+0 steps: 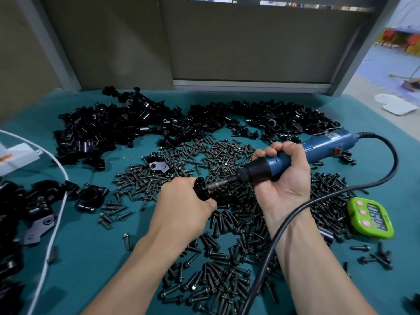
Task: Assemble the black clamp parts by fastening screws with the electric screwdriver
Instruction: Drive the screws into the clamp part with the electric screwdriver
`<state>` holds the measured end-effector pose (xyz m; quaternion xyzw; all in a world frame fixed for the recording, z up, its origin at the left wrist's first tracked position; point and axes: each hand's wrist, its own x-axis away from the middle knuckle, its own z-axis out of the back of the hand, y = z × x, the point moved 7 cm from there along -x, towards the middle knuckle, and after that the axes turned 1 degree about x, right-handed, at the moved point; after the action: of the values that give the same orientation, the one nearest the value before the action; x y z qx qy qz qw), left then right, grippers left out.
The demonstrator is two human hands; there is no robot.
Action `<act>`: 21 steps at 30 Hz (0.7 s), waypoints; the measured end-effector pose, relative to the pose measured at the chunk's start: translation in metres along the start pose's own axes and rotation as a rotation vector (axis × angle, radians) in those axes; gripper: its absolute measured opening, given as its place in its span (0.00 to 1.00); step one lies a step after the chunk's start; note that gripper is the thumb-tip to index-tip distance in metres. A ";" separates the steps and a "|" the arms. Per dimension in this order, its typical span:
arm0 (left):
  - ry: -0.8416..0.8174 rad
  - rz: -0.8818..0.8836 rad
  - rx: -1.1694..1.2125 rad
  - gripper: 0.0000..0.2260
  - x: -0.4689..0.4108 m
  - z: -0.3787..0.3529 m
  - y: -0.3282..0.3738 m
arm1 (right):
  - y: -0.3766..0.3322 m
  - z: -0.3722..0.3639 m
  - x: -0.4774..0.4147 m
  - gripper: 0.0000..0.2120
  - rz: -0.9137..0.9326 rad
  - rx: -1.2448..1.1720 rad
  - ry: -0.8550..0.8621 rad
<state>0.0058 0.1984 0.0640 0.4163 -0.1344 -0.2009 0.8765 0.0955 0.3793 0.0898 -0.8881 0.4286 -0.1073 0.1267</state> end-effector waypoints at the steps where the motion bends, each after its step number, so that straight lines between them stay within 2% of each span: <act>1: 0.001 0.002 -0.003 0.11 0.000 0.000 0.000 | 0.000 0.000 0.000 0.07 0.002 0.000 0.002; 21: 0.005 -0.007 -0.015 0.11 0.003 0.001 0.002 | 0.002 -0.005 0.005 0.07 -0.011 0.031 -0.055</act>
<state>0.0084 0.1975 0.0663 0.4107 -0.1292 -0.2041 0.8792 0.0954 0.3739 0.0943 -0.8911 0.4181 -0.0900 0.1518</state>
